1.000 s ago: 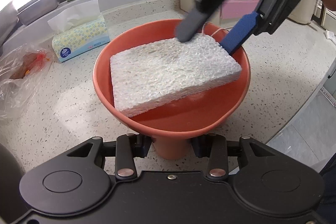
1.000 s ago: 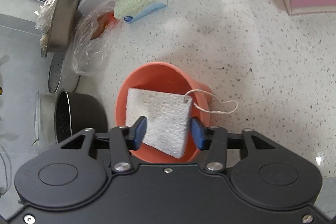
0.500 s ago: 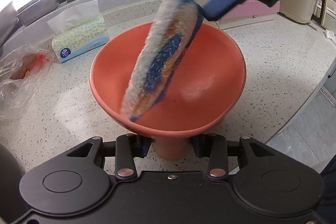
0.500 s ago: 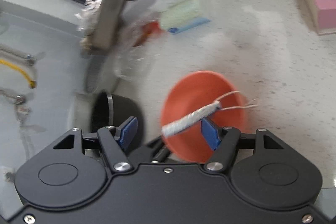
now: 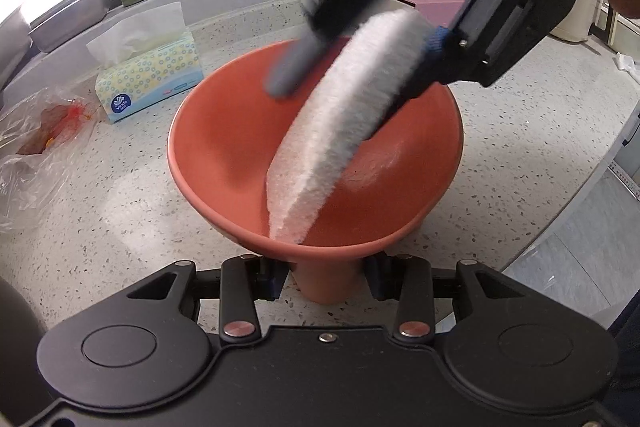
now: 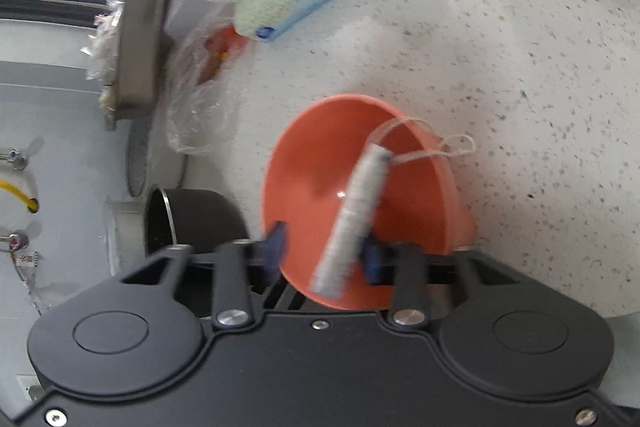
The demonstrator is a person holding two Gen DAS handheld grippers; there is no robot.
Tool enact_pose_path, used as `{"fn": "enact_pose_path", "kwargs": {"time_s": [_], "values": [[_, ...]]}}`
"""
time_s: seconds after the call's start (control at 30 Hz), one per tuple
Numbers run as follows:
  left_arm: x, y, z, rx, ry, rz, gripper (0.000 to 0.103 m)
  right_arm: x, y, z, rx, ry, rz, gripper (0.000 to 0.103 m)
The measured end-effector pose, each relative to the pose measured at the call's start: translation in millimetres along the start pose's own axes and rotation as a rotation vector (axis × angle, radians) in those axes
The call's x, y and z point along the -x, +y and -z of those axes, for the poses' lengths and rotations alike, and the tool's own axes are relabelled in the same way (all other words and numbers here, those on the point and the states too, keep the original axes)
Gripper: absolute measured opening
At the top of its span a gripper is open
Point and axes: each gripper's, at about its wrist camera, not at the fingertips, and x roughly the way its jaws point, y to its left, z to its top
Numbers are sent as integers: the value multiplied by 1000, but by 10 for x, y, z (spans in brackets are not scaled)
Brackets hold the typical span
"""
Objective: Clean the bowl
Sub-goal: 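Grasp the sponge edge and scrub inside the bowl with the right gripper, then scrub the sponge around the bowl's inner wall with the right gripper while the left gripper holds the bowl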
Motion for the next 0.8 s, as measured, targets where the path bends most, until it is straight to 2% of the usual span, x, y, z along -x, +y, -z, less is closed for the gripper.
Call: {"fn": "enact_pose_path", "kwargs": {"time_s": [0.13, 0.23, 0.4, 0.57, 0.67, 0.8], "values": [[-3, 5, -1, -4, -1, 2, 39, 7, 52, 30, 67, -3, 38, 11], [-1, 9, 1, -9, -4, 4, 39, 27, 170, 23, 180, 9, 97, 11], [-1, -4, 11, -13, -10, 2, 39, 35, 600, 91, 656, 1, 348, 11], [-16, 1, 8, -5, -14, 1, 39, -132, 913, 297, 1054, 28, 491, 11], [-23, 21, -1, 9, -13, -5, 39, -264, 1036, 427, 1186, 49, 484, 11], [-30, 63, 3, 14, -10, -12, 39, -329, 1099, 496, 1259, 95, 428, 11]]}}
